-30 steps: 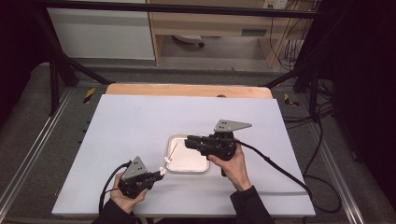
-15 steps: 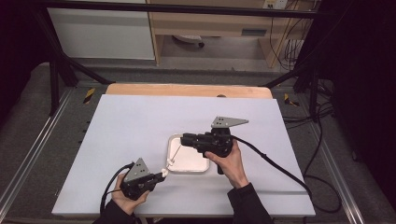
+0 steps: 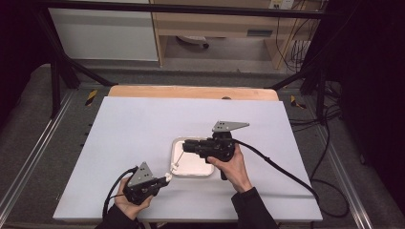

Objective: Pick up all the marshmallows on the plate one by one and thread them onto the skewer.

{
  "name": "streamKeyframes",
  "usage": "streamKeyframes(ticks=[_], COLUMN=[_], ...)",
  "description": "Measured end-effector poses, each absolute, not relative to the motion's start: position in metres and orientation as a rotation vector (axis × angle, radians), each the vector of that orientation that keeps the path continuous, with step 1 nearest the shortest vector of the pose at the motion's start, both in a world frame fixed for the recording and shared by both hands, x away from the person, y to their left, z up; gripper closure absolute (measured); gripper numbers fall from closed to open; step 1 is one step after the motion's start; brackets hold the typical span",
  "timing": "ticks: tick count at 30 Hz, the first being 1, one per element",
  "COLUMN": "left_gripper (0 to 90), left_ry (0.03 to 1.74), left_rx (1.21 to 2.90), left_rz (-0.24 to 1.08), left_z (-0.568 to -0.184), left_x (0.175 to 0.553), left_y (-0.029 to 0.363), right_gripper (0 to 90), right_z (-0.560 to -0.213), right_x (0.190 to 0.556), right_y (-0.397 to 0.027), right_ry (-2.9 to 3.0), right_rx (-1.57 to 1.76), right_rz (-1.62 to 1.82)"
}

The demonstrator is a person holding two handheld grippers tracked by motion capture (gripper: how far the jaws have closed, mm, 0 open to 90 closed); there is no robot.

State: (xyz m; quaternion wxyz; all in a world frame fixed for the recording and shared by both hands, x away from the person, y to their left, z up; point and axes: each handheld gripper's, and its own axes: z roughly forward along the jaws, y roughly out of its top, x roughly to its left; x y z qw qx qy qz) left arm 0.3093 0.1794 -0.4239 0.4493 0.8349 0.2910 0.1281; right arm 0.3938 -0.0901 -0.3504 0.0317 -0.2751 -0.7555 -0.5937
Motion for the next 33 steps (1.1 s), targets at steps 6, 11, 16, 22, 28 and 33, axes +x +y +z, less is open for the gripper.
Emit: streamKeyframes(ticks=[6,11,16,22,28,33], left_gripper=[88.8,88.8,88.9,88.9,89.0,89.1], left_ry=[0.728,0.731,0.727,0.719,0.733,0.751], left_rx=[2.082,2.101,2.123,2.151,2.137,2.12], left_rz=[0.326,0.326,0.325,0.339,0.346,0.353], left_z=[-0.425,-0.425,-0.425,-0.426,-0.424,-0.424], left_x=[0.31,0.31,0.31,0.309,0.309,0.309], left_y=[0.179,0.178,0.176,0.174,0.176,0.177], right_gripper=[78.4,79.5,80.4,80.7,81.0,81.4], right_z=[-0.355,-0.358,-0.361,-0.365,-0.369,-0.37], right_x=[0.392,0.391,0.389,0.388,0.387,0.384], right_y=[-0.087,-0.086,-0.084,-0.08,-0.078,-0.077], right_ry=[-2.354,-2.362,-2.383,-2.379,-2.359,-2.366], right_rx=[-0.844,-0.836,-0.833,-0.815,-0.806,-0.796], right_rz=[-1.786,-1.754,-1.73,-1.725,-1.726,-1.727])
